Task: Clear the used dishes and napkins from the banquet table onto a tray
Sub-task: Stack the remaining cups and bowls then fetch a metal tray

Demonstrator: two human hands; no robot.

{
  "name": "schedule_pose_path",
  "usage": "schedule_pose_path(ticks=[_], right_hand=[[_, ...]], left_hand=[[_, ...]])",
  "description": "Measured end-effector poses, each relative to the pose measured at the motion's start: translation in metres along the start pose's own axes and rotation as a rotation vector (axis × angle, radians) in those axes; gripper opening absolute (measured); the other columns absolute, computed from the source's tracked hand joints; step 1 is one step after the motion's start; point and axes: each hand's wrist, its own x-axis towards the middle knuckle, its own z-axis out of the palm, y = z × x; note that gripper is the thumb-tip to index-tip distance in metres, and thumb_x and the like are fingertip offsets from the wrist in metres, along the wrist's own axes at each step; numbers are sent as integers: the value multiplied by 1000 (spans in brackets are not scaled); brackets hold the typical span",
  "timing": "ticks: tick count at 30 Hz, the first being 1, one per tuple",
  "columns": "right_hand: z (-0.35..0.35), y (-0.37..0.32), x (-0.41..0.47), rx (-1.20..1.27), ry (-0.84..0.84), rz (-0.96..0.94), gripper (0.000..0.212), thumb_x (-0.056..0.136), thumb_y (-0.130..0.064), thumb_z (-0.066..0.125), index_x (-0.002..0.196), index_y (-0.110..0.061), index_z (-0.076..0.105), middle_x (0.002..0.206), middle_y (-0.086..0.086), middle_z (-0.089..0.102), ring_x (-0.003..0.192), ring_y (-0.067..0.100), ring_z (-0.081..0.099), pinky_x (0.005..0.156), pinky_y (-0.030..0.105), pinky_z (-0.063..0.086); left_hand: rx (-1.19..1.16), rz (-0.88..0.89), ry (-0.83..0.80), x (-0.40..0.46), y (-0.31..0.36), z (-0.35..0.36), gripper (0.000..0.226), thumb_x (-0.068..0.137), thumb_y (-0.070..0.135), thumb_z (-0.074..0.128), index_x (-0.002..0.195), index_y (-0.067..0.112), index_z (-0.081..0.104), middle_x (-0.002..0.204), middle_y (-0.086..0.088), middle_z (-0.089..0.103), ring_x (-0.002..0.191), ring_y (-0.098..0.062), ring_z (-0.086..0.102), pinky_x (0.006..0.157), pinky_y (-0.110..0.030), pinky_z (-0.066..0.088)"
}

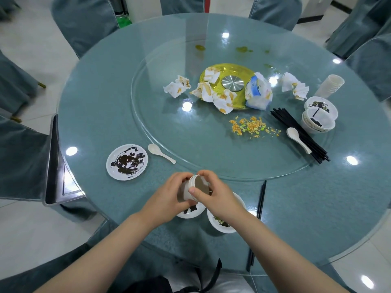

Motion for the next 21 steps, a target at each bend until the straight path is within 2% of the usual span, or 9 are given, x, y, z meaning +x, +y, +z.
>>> schedule_pose_path(ticks=[3, 5, 7, 9, 12, 15, 19, 21], right_hand=[[6, 3, 7, -77, -134, 30, 63, 75, -64, 61, 129, -35, 46, 126, -12, 57, 112, 9, 57, 98, 39, 48], [10, 4, 12, -107, -167, 60, 59, 84, -60, 57, 133, -30, 45, 129, -9, 56, 113, 11, 57, 100, 39, 46], [10, 6, 18, -171, -99, 86, 51, 91, -55, 51, 134, -27, 46, 130, -7, 56, 113, 13, 57, 100, 39, 46], [9, 9, 23, -239, -40, 104, 44, 94, -49, 50, 132, -26, 47, 130, -6, 57, 112, 14, 57, 98, 38, 46], [5, 14, 32, -407, -52, 105, 39, 95, -35, 50, 132, -22, 48, 131, -4, 57, 118, 16, 54, 97, 33, 44], [0, 20, 46, -588, -86, 111, 39, 93, -29, 50, 131, -18, 49, 131, 0, 58, 118, 22, 54, 97, 35, 45], [-2, 22, 64, -744, -156, 168, 31, 91, -24, 49, 120, -13, 52, 118, 6, 62, 106, 27, 58, 81, 33, 47], [-1, 23, 70, -774, -184, 175, 24, 89, -20, 49, 111, -12, 53, 110, 7, 62, 98, 27, 58, 74, 32, 45]], left_hand=[[-34, -55, -81, -8, -13, 0, 76, 69, 41, 78, 134, 39, 38, 125, 17, 46, 120, 0, 45, 99, -16, 39], [-10, -61, -81, -12, -25, -4, 73, 71, 37, 78, 133, 38, 40, 125, 18, 45, 121, 1, 44, 102, -22, 39], [26, -65, -23, -17, -37, -11, 68, 72, 36, 79, 130, 38, 43, 125, 17, 46, 121, -1, 45, 103, -25, 39], [41, -90, 63, -22, -46, -20, 66, 71, 35, 80, 125, 45, 43, 125, 18, 48, 120, -5, 46, 102, -25, 38], [60, -162, 183, -33, -61, -29, 65, 70, 28, 84, 121, 43, 46, 122, 19, 52, 116, -4, 48, 98, -26, 39], [-11, -239, 270, -44, -75, -34, 65, 70, 18, 84, 118, 43, 47, 121, 17, 53, 112, -6, 52, 96, -28, 45], [-108, -339, 332, -51, -82, -35, 68, 70, 15, 86, 112, 46, 43, 119, 21, 50, 108, -6, 55, 90, -17, 44], [-139, -346, 330, -52, -85, -34, 68, 70, 15, 86, 113, 45, 43, 121, 17, 51, 110, -6, 55, 90, -18, 44]])
